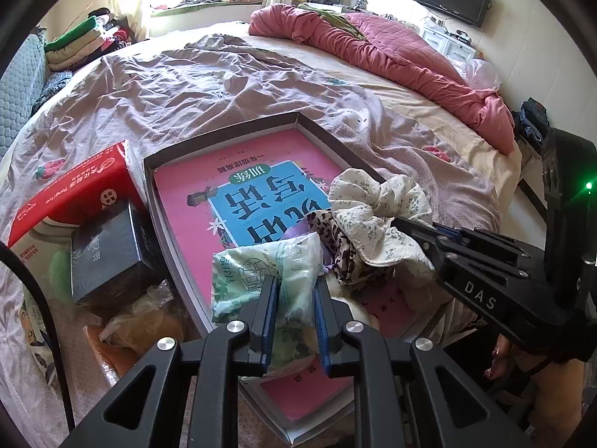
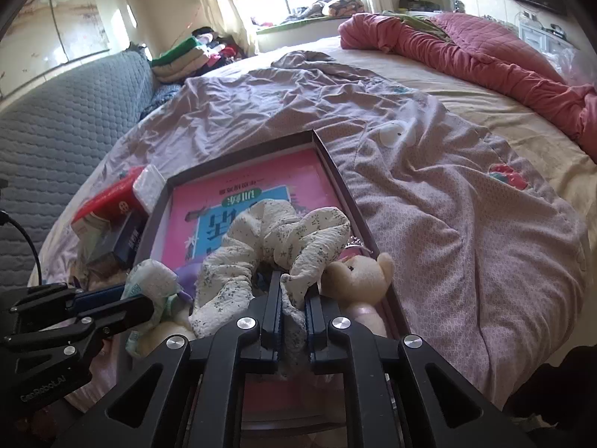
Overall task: Organize soft objects
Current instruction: 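Lower the wipe pack onto the tray and open the left gripper while the right releases the scrunchie there, then move both open grippers back over the pile of soft items, then close the right gripper on the pink tube while the left grasps the white snack bag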
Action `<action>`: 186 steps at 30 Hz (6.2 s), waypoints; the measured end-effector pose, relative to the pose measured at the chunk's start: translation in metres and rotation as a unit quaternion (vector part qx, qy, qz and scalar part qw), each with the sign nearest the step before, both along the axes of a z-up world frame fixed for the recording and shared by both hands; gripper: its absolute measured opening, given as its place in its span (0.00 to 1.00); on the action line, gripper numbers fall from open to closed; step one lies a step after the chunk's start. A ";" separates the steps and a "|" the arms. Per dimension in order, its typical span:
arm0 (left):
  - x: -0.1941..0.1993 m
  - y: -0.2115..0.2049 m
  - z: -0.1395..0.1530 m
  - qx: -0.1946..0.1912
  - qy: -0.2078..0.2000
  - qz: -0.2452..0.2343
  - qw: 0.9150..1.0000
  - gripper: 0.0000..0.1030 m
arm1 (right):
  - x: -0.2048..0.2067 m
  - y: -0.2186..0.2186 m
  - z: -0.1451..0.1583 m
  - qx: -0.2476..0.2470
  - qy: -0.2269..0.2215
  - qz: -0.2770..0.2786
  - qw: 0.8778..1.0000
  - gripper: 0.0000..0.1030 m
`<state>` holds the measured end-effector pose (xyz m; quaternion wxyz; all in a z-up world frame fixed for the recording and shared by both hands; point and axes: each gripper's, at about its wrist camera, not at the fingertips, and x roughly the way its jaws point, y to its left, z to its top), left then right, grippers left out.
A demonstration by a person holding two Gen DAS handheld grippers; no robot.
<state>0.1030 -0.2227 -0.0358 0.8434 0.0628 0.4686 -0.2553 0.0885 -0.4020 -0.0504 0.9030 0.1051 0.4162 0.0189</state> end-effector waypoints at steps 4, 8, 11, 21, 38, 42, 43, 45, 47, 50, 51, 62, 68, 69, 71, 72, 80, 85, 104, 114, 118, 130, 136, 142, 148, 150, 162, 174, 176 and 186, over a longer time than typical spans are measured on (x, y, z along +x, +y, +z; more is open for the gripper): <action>0.000 0.000 0.000 -0.001 0.000 0.000 1.000 0.19 | 0.001 -0.001 -0.002 0.000 0.008 -0.007 1.000 0.22; 0.000 0.001 -0.001 -0.004 0.000 0.001 1.000 0.19 | 0.000 -0.002 0.003 -0.006 0.005 -0.008 1.000 0.28; 0.000 0.000 -0.001 -0.006 -0.001 0.000 1.000 0.19 | -0.004 -0.003 0.010 -0.012 -0.002 -0.013 1.000 0.34; -0.001 0.001 0.001 -0.011 0.001 0.002 1.000 0.20 | -0.012 -0.017 0.024 -0.004 -0.015 -0.042 0.999 0.46; -0.005 -0.001 0.002 -0.010 0.008 -0.004 1.000 0.28 | -0.015 -0.015 0.031 -0.019 -0.022 -0.045 0.999 0.55; -0.006 0.000 0.004 -0.021 0.008 -0.010 1.000 0.36 | -0.015 -0.012 0.031 -0.027 -0.020 -0.043 0.999 0.56; -0.006 0.001 0.004 -0.024 0.008 -0.010 1.000 0.38 | -0.014 -0.010 0.032 -0.033 -0.020 -0.041 0.998 0.56; -0.006 0.003 0.006 -0.032 0.006 -0.008 0.999 0.42 | -0.015 -0.007 0.035 -0.035 -0.024 -0.038 0.998 0.56; -0.006 0.004 0.007 -0.040 0.007 -0.011 0.999 0.44 | -0.015 -0.004 0.038 -0.035 -0.028 -0.035 0.998 0.56; -0.007 0.006 0.009 -0.041 0.005 -0.010 0.999 0.49 | -0.014 -0.002 0.041 -0.040 -0.029 -0.034 0.998 0.59; -0.008 0.006 0.010 -0.041 0.003 -0.010 0.999 0.50 | -0.015 -0.001 0.042 -0.041 -0.030 -0.034 0.998 0.60; -0.013 0.015 0.025 -0.053 -0.011 -0.003 0.999 0.58 | -0.017 -0.002 0.050 -0.035 -0.032 -0.038 0.998 0.60; -0.017 0.017 0.032 -0.049 -0.021 0.000 0.999 0.61 | -0.020 0.005 0.060 -0.051 -0.044 -0.035 0.997 0.71; -0.017 0.018 0.033 -0.047 -0.023 0.001 0.999 0.61 | -0.021 0.007 0.062 -0.054 -0.047 -0.034 0.997 0.71; -0.019 0.022 0.035 -0.046 -0.027 0.004 0.999 0.63 | -0.022 0.009 0.065 -0.055 -0.050 -0.032 0.997 0.71; -0.020 0.024 0.037 -0.045 -0.028 0.007 0.999 0.64 | -0.022 0.009 0.066 -0.056 -0.050 -0.032 0.997 0.71; -0.020 0.045 0.048 -0.050 -0.038 0.031 0.998 0.69 | -0.027 0.018 0.081 -0.063 -0.067 -0.029 0.995 0.72; -0.020 0.054 0.051 -0.052 -0.034 0.034 0.997 0.70 | -0.029 0.021 0.089 -0.063 -0.071 -0.031 0.995 0.72; -0.024 0.137 0.083 -0.022 -0.060 0.103 0.993 0.73 | -0.039 0.074 0.122 -0.073 -0.095 0.018 0.993 0.73; -0.017 0.220 0.096 -0.021 -0.070 0.183 0.980 0.73 | -0.037 0.117 0.129 -0.063 -0.103 0.064 0.991 0.73; -0.016 0.241 0.093 -0.025 -0.066 0.204 0.976 0.73 | -0.037 0.132 0.127 -0.065 -0.101 0.082 0.989 0.73; -0.010 0.281 0.072 -0.031 -0.044 0.246 0.968 0.73 | -0.033 0.195 0.098 -0.063 -0.071 0.152 0.984 0.73; -0.004 0.285 0.052 -0.025 -0.017 0.253 0.967 0.73 | -0.031 0.221 0.072 -0.060 -0.045 0.176 0.981 0.73; 0.003 0.281 0.030 -0.021 0.004 0.250 0.968 0.73 | -0.026 0.240 0.040 -0.062 -0.010 0.195 0.979 0.73; 0.013 0.281 0.007 -0.043 0.033 0.259 0.964 0.73 | -0.015 0.246 0.008 -0.057 0.026 0.199 0.978 0.73; 0.017 0.282 -0.001 -0.048 0.043 0.272 0.960 0.73 | -0.010 0.246 -0.001 -0.053 0.037 0.199 0.978 0.73; 0.042 0.286 -0.033 -0.073 0.073 0.290 0.951 0.73 | 0.013 0.257 -0.037 -0.026 0.081 0.218 0.972 0.40; 0.071 0.282 -0.059 -0.056 0.094 0.309 0.945 0.73 | 0.028 0.246 -0.054 -0.008 0.086 0.217 0.972 0.26; 0.075 0.278 -0.061 -0.047 0.095 0.308 0.946 0.72 | 0.029 0.244 -0.053 -0.006 0.081 0.219 0.972 0.25; 0.088 0.265 -0.070 -0.005 0.073 0.307 0.949 0.36 | 0.015 0.237 -0.029 0.028 0.037 0.239 0.970 0.19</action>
